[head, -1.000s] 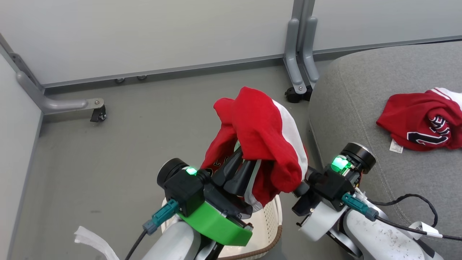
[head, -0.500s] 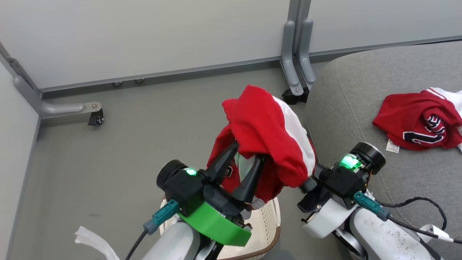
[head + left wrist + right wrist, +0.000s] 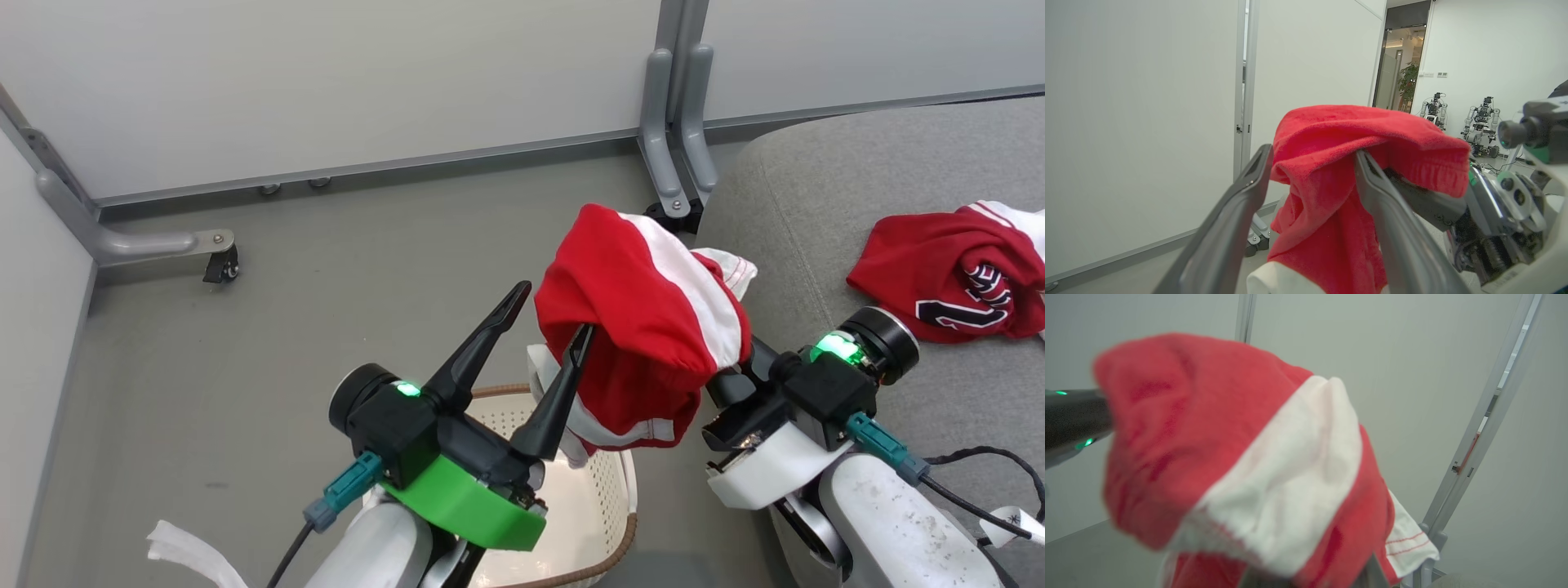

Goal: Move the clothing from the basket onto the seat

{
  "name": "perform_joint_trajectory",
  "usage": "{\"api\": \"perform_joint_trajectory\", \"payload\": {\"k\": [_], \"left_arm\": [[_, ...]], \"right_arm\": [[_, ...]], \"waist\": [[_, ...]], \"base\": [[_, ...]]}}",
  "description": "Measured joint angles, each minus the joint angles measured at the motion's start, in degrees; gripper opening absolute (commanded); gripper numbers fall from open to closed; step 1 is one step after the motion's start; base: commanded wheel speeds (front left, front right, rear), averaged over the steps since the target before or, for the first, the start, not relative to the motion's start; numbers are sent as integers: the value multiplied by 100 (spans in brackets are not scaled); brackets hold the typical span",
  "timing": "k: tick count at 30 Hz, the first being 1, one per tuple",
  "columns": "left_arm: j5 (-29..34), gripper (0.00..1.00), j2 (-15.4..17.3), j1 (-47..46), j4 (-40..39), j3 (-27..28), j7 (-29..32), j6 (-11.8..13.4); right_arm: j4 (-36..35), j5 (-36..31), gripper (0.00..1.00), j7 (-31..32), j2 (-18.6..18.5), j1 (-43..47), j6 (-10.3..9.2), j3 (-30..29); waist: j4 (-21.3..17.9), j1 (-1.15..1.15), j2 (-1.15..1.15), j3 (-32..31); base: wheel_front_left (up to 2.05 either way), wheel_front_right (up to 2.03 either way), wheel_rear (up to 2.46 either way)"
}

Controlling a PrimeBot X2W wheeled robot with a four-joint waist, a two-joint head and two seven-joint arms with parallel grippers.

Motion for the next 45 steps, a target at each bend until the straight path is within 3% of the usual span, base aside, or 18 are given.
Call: {"api": "perform_joint_trajectory", "payload": {"k": [14,25,33,45], "left_arm": [[157,100,132,441,29,470,1,0],[386,100,144,1129,203,1814,1,0],[643,100,-62,1640,980,2714,0,0],[835,100,-192,1908,1367,2998,0,0]], "right_arm": [[-118,-41,0,0,211,319,0,-622],[-245,-32,0,1,339,700,0,-1215],[-303,-30,0,1,435,930,0,-1477],[-288,4,0,1,533,1030,0,-1543]], "waist": [[51,0,0,-86],[191,0,0,-198],[326,0,0,-220],[340,0,0,-200]], "base": [[0,0,0],[0,0,0],[0,0,0],[0,0,0]]}}
